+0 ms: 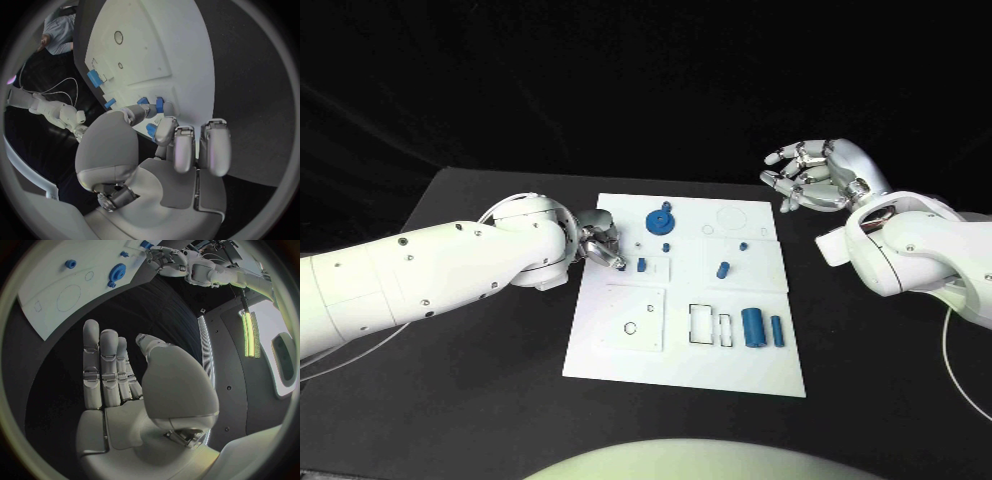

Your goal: Assemble the parts on the task board

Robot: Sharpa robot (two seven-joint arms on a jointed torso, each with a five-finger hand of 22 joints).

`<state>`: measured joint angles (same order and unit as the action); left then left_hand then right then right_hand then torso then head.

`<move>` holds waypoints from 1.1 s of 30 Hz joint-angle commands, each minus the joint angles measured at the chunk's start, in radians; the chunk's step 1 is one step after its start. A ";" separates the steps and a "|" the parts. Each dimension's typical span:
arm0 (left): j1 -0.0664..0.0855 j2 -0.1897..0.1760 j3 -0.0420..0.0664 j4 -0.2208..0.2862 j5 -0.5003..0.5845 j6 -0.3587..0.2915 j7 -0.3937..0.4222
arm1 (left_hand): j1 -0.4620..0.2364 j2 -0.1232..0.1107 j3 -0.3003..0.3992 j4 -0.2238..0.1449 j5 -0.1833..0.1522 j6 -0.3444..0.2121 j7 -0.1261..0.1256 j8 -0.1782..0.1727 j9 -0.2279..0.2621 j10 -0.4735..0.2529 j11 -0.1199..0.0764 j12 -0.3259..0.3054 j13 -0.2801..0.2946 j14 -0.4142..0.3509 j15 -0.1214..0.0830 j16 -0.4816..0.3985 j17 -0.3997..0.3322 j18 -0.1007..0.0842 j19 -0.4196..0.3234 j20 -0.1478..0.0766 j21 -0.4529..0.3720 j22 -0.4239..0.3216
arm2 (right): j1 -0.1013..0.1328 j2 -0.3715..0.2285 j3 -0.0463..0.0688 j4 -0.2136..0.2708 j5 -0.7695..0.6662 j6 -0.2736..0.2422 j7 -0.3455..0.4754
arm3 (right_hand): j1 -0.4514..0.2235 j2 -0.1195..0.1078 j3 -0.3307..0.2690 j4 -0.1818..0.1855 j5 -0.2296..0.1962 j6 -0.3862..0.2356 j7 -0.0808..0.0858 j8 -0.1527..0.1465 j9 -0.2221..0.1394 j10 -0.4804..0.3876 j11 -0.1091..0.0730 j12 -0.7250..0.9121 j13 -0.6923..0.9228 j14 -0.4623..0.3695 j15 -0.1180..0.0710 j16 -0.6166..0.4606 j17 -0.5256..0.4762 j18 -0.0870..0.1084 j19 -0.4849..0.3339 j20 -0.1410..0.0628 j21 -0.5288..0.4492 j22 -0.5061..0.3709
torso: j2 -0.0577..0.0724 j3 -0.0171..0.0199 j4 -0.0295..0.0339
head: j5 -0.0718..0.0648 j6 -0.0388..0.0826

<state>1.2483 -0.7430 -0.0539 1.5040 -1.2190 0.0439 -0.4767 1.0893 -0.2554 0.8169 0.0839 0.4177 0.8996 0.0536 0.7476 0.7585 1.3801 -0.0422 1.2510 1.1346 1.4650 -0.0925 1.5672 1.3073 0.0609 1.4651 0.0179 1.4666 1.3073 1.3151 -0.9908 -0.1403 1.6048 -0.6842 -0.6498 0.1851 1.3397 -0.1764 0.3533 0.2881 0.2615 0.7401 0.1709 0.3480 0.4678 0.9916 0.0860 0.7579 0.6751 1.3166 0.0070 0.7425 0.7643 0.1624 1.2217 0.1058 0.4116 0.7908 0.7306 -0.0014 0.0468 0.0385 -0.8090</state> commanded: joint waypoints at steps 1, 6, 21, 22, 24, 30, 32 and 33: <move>-0.003 0.001 -0.002 0.000 -0.009 0.027 -0.004 | 0.034 0.022 0.074 -0.080 0.004 0.022 -0.021 0.005 0.002 0.004 0.001 0.004 -0.001 0.106 -0.004 0.004 0.263 -0.017 0.013 -0.005 0.005 0.072 | 0.000 0.001 0.000 0.001 -0.006 0.005 0.012 | -0.008 -0.001 0.005 -0.001 0.003 -0.007 0.002 0.004 -0.001 0.002 0.000 -0.002 -0.002 0.005 -0.001 -0.007 0.001 0.020 0.008 0.002 -0.003 -0.001 | -0.001 -0.0001 -0.0002 | 0.000 0.000; -0.003 0.001 -0.002 -0.001 -0.009 0.025 -0.004 | 0.035 0.022 0.074 -0.080 0.005 0.022 -0.021 0.005 0.002 0.004 0.000 0.004 -0.001 0.106 -0.005 0.004 0.263 -0.017 0.013 -0.005 0.005 0.073 | 0.000 0.001 0.000 0.001 -0.006 0.005 0.012 | -0.008 -0.001 0.005 -0.001 0.003 -0.007 0.002 0.004 -0.001 0.002 0.000 -0.002 -0.002 0.005 -0.001 -0.007 0.001 0.020 0.008 0.002 -0.003 -0.001 | 0.000 0.0001 -0.0003 | -0.001 -0.001; -0.002 0.010 -0.002 0.001 0.035 0.041 -0.005 | 0.018 0.022 0.056 -0.060 -0.003 0.030 -0.025 0.007 0.008 0.012 -0.002 0.006 0.002 0.106 -0.006 0.004 0.263 -0.017 0.014 -0.006 0.005 0.074 | 0.000 0.002 0.000 -0.001 -0.005 0.003 0.012 | -0.020 0.004 0.003 0.001 -0.001 -0.007 0.003 0.005 -0.003 0.003 0.000 0.000 -0.005 0.009 -0.001 -0.014 0.004 0.020 0.013 0.002 -0.009 -0.007 | -0.001 0.0006 0.0002 | -0.001 -0.005; -0.002 0.010 -0.002 0.000 0.037 0.041 -0.006 | 0.015 0.023 0.050 -0.055 -0.004 0.030 -0.026 0.007 0.009 0.012 -0.002 0.005 0.000 0.106 -0.006 0.004 0.263 -0.017 0.014 -0.006 0.006 0.074 | 0.000 0.002 0.000 -0.001 -0.005 0.003 0.012 | -0.026 0.010 0.003 0.002 -0.003 -0.007 0.003 0.005 -0.003 0.003 0.000 0.000 -0.007 0.011 -0.001 -0.017 0.006 0.020 0.015 0.002 -0.011 -0.009 | -0.001 0.0009 0.0005 | 0.000 -0.005; -0.002 0.011 -0.002 -0.002 0.043 0.042 -0.008 | 0.000 0.026 0.021 -0.033 -0.014 0.032 -0.031 0.005 0.014 0.015 -0.006 0.002 -0.001 0.106 -0.009 0.004 0.263 -0.017 0.014 -0.008 0.005 0.074 | 0.000 0.002 0.000 -0.001 -0.005 0.002 0.012 | -0.029 0.014 0.004 0.002 -0.003 -0.007 0.003 0.006 -0.003 0.003 0.001 0.001 -0.008 0.012 -0.001 -0.019 0.007 0.020 0.016 0.002 -0.013 -0.011 | -0.001 0.0010 0.0006 | 0.001 -0.006; -0.001 0.016 -0.002 -0.009 0.050 0.046 -0.012 | -0.014 0.037 -0.005 -0.006 -0.016 0.036 -0.035 0.002 0.017 0.016 -0.009 0.001 -0.001 0.106 -0.012 0.004 0.263 -0.017 0.015 -0.011 0.006 0.076 | 0.000 0.003 0.000 -0.001 -0.003 0.002 0.013 | -0.038 0.018 0.003 0.002 -0.005 -0.008 0.003 0.006 -0.004 0.003 0.001 0.002 -0.010 0.014 -0.001 -0.023 0.009 0.020 0.018 0.002 -0.016 -0.014 | -0.001 0.0007 0.0006 | 0.002 -0.006; -0.001 0.018 -0.002 -0.010 0.050 0.048 -0.012 | -0.018 0.038 -0.012 0.000 -0.016 0.038 -0.036 0.001 0.018 0.016 -0.009 0.001 0.000 0.106 -0.012 0.004 0.263 -0.018 0.015 -0.011 0.006 0.077 | 0.000 0.003 0.000 -0.001 -0.002 0.003 0.013 | -0.038 0.018 0.003 0.002 -0.005 -0.008 0.003 0.006 -0.004 0.003 0.001 0.002 -0.010 0.014 -0.001 -0.023 0.009 0.020 0.018 0.002 -0.016 -0.014 | -0.001 0.0007 0.0003 | 0.002 -0.007; -0.001 0.020 -0.002 -0.011 0.051 0.049 -0.012 | -0.021 0.039 -0.017 0.005 -0.017 0.039 -0.037 0.001 0.018 0.016 -0.010 0.001 0.000 0.106 -0.013 0.004 0.263 -0.017 0.015 -0.012 0.006 0.076 | 0.000 0.003 0.000 -0.001 -0.002 0.003 0.013 | -0.041 0.019 0.002 0.002 -0.007 -0.008 0.003 0.007 -0.005 0.003 0.001 0.003 -0.011 0.015 0.000 -0.025 0.010 0.020 0.019 0.002 -0.017 -0.016 | -0.001 0.0007 -0.0001 | 0.002 -0.007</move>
<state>1.2514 -0.7300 -0.0525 1.4896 -1.1913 0.0565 -0.4882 1.0643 -0.2304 0.8061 0.0828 0.4063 0.9013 0.0554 0.7495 0.7790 1.3929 -0.0478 1.2548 1.1337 1.4649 -0.0998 1.5672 1.3073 0.0609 1.4660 0.0117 1.4666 1.3073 1.3149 -0.9885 -0.1404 1.6032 -0.6834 -0.6502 0.1868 1.3052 -0.1582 0.3533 0.2881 0.2615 0.7374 0.1735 0.3480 0.4646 0.9916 0.0859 0.7579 0.6653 1.3239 0.0068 0.7228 0.7731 0.1623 1.2325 0.1093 0.3968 0.7761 0.7294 -0.0005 0.0473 0.0405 -0.8150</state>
